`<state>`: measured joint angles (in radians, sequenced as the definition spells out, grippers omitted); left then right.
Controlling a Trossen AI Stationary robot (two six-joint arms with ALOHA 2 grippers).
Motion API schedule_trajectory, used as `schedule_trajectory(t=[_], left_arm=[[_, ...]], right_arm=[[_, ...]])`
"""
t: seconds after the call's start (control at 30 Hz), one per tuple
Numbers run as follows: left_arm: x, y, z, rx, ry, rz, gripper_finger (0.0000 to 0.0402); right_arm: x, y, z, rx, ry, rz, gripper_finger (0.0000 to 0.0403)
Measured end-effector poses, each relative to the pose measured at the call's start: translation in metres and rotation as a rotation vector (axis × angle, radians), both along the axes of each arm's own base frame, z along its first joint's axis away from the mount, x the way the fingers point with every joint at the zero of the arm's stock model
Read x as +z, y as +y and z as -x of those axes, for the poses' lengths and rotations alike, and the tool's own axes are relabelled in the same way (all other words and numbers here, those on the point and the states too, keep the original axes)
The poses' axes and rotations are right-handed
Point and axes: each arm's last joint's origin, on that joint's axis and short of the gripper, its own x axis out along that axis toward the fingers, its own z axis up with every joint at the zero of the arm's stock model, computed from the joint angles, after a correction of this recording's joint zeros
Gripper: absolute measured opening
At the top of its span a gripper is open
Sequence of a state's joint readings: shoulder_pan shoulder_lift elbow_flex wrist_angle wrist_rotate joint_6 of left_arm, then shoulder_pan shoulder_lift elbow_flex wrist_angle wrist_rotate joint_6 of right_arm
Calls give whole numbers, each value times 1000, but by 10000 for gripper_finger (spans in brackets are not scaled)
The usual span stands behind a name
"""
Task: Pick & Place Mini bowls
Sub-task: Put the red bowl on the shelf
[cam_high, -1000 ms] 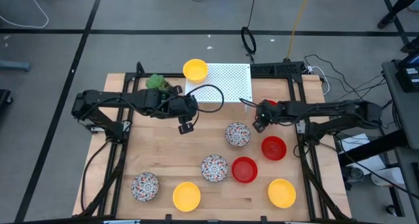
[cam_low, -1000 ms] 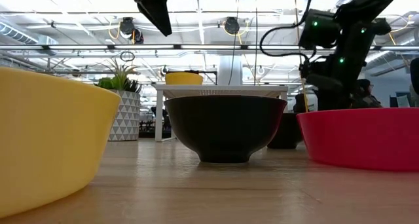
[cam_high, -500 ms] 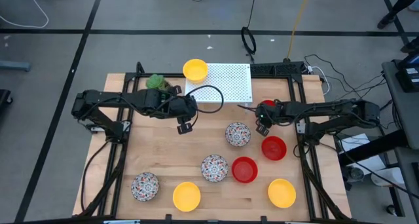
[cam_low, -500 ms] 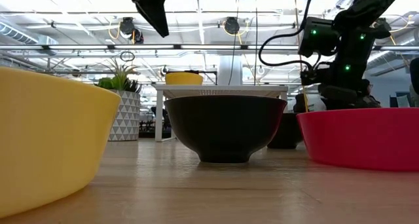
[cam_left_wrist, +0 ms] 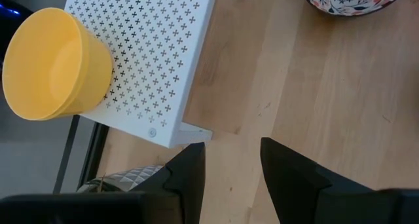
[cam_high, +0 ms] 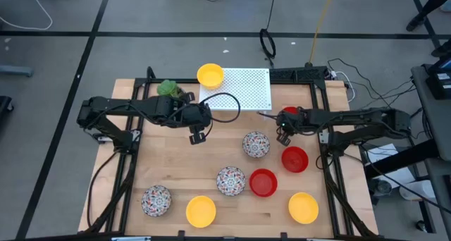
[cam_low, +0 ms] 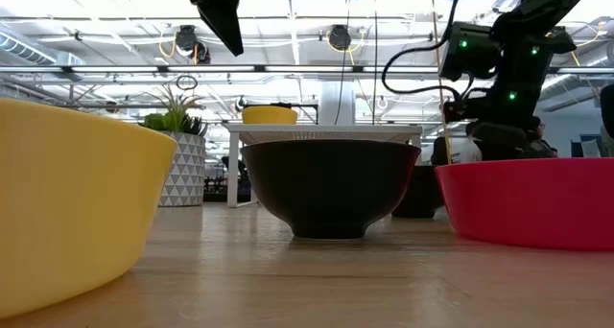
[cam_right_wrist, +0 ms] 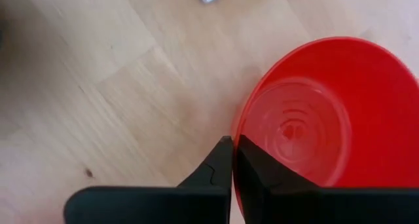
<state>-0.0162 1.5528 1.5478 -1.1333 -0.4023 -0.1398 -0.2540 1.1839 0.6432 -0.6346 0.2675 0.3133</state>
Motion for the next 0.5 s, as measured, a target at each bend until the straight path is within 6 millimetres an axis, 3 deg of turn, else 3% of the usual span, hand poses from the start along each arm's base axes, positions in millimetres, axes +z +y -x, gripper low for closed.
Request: schedule_trajectory(t=[0.13, 0.3, 0.5], left_arm=[[0, 0, 0, -1, 1, 0, 152], [0, 0, 0, -2, 1, -1, 152], [0, 0, 0, -2, 1, -1, 152]], right_arm=[[20, -2, 1, -46, -5, 69, 1], [65, -6, -4, -59, 14, 169, 1], [119, -19, -18, -35, -98, 234, 1]])
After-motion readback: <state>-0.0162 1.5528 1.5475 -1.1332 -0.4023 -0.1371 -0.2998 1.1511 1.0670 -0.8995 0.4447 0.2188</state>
